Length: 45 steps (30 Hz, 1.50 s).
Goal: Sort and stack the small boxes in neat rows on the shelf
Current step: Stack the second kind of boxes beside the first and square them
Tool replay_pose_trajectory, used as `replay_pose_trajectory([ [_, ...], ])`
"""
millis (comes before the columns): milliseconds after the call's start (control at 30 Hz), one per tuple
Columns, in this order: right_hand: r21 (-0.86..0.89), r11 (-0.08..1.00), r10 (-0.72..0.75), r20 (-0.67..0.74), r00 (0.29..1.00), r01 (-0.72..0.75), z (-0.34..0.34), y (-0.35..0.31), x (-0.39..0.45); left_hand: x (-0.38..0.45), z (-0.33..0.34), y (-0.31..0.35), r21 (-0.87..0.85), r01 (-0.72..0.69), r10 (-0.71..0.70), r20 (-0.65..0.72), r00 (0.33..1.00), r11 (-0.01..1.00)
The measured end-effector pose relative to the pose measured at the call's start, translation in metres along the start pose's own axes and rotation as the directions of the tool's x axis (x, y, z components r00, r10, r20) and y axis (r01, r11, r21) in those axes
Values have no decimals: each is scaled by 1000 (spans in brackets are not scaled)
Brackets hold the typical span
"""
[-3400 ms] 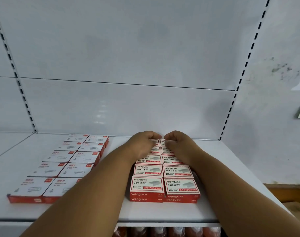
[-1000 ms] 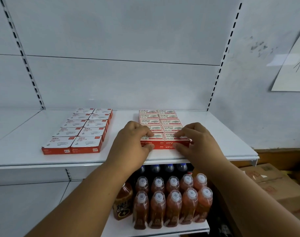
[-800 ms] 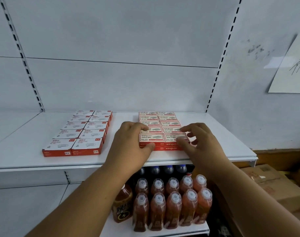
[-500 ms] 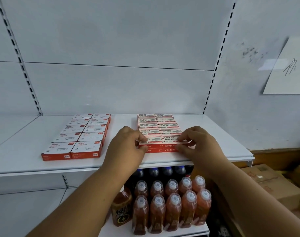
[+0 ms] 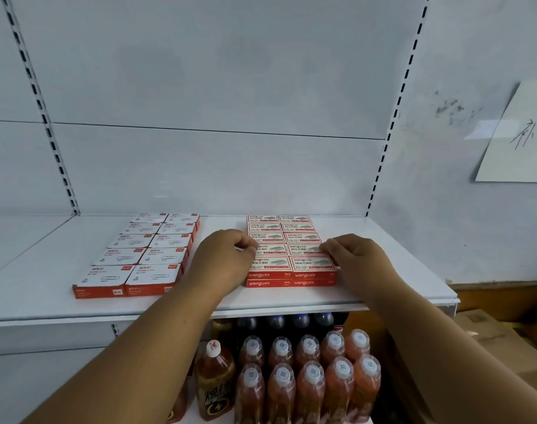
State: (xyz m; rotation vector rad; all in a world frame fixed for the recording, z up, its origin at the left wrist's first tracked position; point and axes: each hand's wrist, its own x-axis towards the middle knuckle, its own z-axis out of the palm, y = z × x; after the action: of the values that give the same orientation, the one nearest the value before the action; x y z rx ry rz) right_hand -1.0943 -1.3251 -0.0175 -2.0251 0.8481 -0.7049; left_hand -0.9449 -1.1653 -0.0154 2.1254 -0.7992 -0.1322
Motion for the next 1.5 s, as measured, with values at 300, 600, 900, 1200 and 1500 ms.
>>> replay_pose_trajectory([
  [300, 76, 996, 38, 35, 999, -41, -1, 4, 2, 0, 4, -4, -46, 44, -47, -54, 997, 998],
  [600, 163, 986, 33, 30, 999, -38, -1, -1, 3, -7, 3, 10, -178, 129, -133, -10, 991, 976],
  [900, 405, 904, 89, 143, 986, -140, 7, 1, -1, -19, 5, 24, -618, 254, -202, 154, 967, 744],
  [1200, 209, 974, 61, 123, 991, -86, 4, -4, 5, -6, -5, 26, -419, 257, -215, 146, 966, 871],
  [1500, 153, 983, 84, 116, 990, -101, 6, -4, 3, -6, 0, 21, -323, 201, -162, 143, 976, 925],
])
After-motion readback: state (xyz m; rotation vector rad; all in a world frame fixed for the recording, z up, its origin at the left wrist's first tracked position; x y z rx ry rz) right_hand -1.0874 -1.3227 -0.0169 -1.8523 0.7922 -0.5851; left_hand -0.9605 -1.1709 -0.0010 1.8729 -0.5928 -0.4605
